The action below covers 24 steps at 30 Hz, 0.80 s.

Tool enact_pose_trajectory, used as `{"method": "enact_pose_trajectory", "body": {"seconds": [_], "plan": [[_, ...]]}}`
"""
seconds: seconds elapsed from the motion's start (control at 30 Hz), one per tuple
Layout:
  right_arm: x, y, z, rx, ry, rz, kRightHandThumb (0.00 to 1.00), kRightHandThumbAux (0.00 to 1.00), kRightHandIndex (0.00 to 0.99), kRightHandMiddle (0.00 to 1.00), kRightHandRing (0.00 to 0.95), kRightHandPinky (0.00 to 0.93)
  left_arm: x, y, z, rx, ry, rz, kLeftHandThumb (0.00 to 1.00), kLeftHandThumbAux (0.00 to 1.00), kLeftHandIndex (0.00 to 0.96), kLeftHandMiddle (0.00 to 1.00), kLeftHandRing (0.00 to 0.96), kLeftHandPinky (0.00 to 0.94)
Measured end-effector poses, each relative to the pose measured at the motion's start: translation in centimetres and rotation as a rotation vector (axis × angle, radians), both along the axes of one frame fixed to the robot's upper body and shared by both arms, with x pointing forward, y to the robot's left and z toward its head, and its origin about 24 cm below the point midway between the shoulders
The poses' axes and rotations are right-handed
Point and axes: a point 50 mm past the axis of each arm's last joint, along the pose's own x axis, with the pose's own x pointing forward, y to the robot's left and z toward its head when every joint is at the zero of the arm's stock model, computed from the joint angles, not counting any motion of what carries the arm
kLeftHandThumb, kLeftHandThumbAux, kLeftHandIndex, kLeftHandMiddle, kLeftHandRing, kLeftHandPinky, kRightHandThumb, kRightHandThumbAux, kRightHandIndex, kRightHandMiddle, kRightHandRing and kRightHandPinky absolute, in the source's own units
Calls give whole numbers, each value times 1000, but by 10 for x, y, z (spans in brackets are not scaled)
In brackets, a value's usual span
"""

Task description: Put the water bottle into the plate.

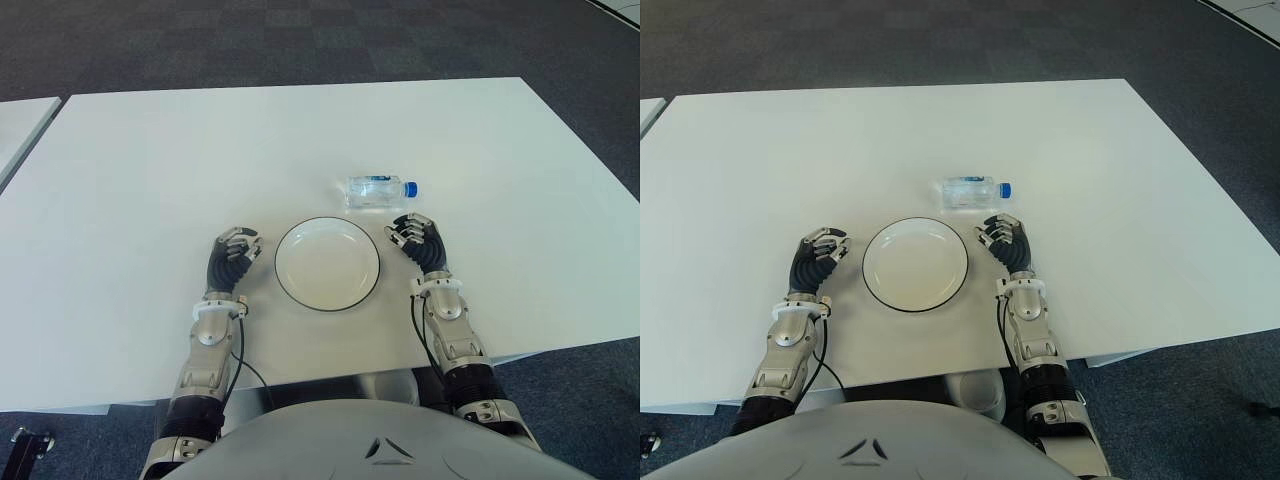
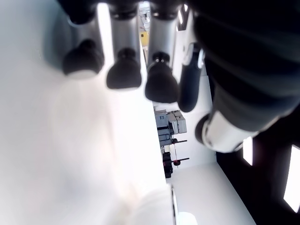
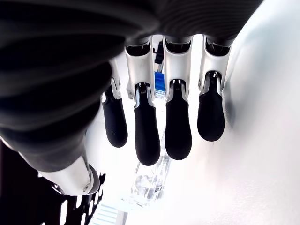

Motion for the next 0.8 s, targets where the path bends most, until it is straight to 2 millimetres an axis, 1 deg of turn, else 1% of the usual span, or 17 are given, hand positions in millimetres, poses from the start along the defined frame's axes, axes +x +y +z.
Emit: {"method": "enact_pose_trajectory", "body": {"seconds": [0.6,0.7,0.8], "plan": [[0,-1,2,-2,-9,1,704,729,430,590,614,640,0,-1,1,4,3,-2,716,709,438,818,830,835],[2,0,10,-5,-37,5,704,729,429,591,615,640,0,-1,1,5,3,-2,716,708,438,817,829,836],[6,2,23,-19,-91,12,704,729,429,593,617,643,0,-1,0,9,4,-5,716,708,438,817,828,839]]}}
